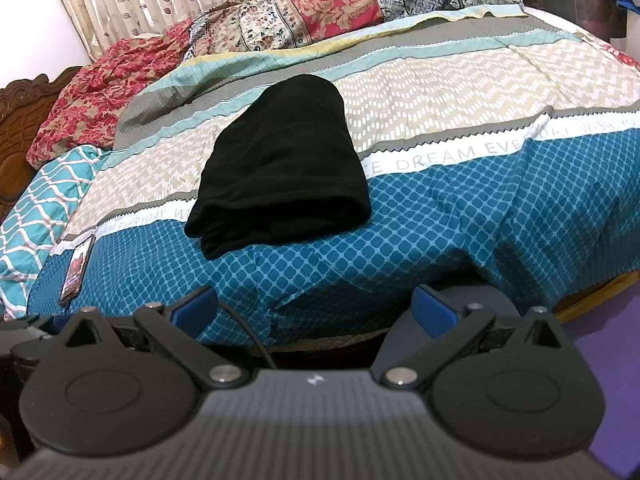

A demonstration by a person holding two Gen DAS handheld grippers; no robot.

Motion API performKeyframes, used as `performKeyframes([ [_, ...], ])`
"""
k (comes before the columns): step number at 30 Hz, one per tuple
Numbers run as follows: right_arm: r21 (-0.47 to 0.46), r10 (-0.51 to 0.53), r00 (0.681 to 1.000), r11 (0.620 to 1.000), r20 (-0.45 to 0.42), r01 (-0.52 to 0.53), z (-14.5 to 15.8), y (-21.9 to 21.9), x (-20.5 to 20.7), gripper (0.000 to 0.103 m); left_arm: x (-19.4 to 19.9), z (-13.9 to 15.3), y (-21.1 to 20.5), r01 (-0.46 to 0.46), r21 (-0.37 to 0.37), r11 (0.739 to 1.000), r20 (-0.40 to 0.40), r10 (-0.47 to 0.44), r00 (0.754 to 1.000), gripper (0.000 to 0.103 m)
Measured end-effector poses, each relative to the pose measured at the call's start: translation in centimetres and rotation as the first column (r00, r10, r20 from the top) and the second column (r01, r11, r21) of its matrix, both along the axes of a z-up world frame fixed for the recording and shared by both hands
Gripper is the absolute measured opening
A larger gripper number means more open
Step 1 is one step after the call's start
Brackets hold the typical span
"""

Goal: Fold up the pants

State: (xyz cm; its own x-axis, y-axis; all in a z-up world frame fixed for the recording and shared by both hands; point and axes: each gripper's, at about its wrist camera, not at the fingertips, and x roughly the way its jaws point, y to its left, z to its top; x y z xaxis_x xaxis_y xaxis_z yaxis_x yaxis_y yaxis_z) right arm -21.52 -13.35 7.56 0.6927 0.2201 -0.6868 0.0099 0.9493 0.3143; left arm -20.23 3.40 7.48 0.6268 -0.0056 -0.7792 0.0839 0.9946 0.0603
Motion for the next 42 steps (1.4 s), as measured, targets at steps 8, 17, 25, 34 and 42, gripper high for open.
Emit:
performKeyframes([
  [8,-0.013,0.013,1.0,1.0,0.015,-0.013,0.4,0.1,0.3,0.103,-0.3,2.6,-1.0,0.043,0.074,0.996,0.144,-0.053,0.988,0.103],
  [17,-0.006,0.041,0.995,0.999,0.088,-0.041,3.9,0.3,1.6,0.103,0.6,7.9,-0.4,0.007,0.001,1.0,0.257,-0.007,0.967,0.103],
  [25,-0.006,0.053,0.996,0.999,0.071,-0.052,1.9,1.5,0.8,0.103,-0.5,7.1,0.1,-0.009,-0.066,0.998,0.272,0.027,0.962,0.103],
  [34,0.036,0.012,1.0,0.999,0.027,-0.013,1.4,1.1,1.0,0.103,-0.7,5.5,0.1,-0.042,-0.035,0.999,0.219,0.048,0.975,0.103],
  [42,0.056,0.004,1.0,0.998,0.01,-0.004,1.0,0.9,0.8,0.103,-0.3,4.7,-0.1,-0.052,-0.019,0.998,0.157,0.054,0.986,0.103],
])
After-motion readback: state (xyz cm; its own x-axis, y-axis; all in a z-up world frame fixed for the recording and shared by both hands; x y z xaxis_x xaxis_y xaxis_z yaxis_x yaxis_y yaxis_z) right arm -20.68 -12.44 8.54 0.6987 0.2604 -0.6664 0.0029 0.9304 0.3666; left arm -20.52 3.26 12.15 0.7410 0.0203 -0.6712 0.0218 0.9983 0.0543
